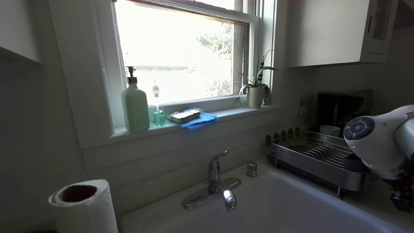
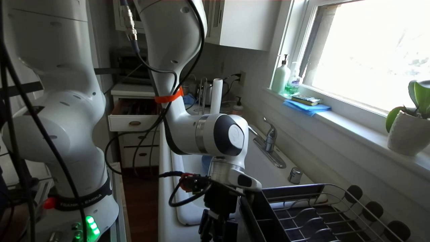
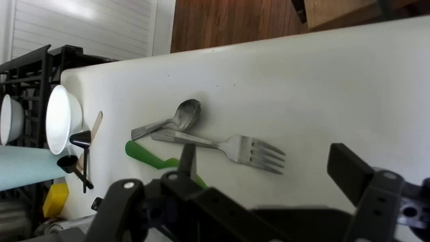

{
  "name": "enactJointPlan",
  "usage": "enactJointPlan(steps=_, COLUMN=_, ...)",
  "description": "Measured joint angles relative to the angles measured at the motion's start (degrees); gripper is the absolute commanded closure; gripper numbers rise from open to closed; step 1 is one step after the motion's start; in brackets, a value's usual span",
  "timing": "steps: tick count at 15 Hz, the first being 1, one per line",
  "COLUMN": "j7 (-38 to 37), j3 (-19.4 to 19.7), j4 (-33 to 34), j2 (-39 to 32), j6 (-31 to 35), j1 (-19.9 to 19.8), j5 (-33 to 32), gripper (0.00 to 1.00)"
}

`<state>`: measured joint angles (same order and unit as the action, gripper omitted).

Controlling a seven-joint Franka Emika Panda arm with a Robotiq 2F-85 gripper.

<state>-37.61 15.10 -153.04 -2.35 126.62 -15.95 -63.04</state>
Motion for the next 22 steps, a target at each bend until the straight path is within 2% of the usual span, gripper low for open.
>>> enactJointPlan(steps=2, j7=-1.6, j3=1.2, j4=-0.6, j2=0.2, j6=2.9, j1=-0.6, j5=-1.3, gripper=0.00)
enactJointPlan(steps=6, j7=-6.8, j3=4.0, j4=-2.3, j2=0.5, j6=10.3, j1=-2.6, j5=-9.5, gripper=0.00)
enactJointPlan(steps=7, j7=-8.1, j3=4.6, j4=-2.6, j2=0.5, j6=11.8, j1=-3.0, j5=-11.6, gripper=0.08)
enactJointPlan(steps=8, j7=-9.3, j3=5.1, j4=-2.9, j2=0.5, j6=13.0, j1=-3.4, j5=-13.3, gripper=0.26)
enactJointPlan(steps=17, j7=-14.7, j3=6.2, j4=-3.5, j2=0.6, j6=17.7, j1=-4.3, j5=-21.7, gripper=0.90)
enactJointPlan(steps=19, j7=-14.7, j3=6.2, j4=-3.5, j2=0.6, j6=18.1, j1=-4.3, j5=-21.8, gripper=1.00)
enactJointPlan(steps=20, j7=-14.7, j3=6.2, j4=-3.5, j2=0.5, j6=18.3, j1=-4.3, j5=-21.8, gripper=1.00)
enactJointPlan(steps=21, j7=-14.7, j3=6.2, j4=-3.5, j2=0.5, j6=18.5, j1=-4.3, j5=-21.8, gripper=0.67)
enactJointPlan(steps=22, j7=-14.7, j3=6.2, j4=-3.5, j2=0.5, j6=18.5, j1=-4.3, j5=-21.8, gripper=0.70)
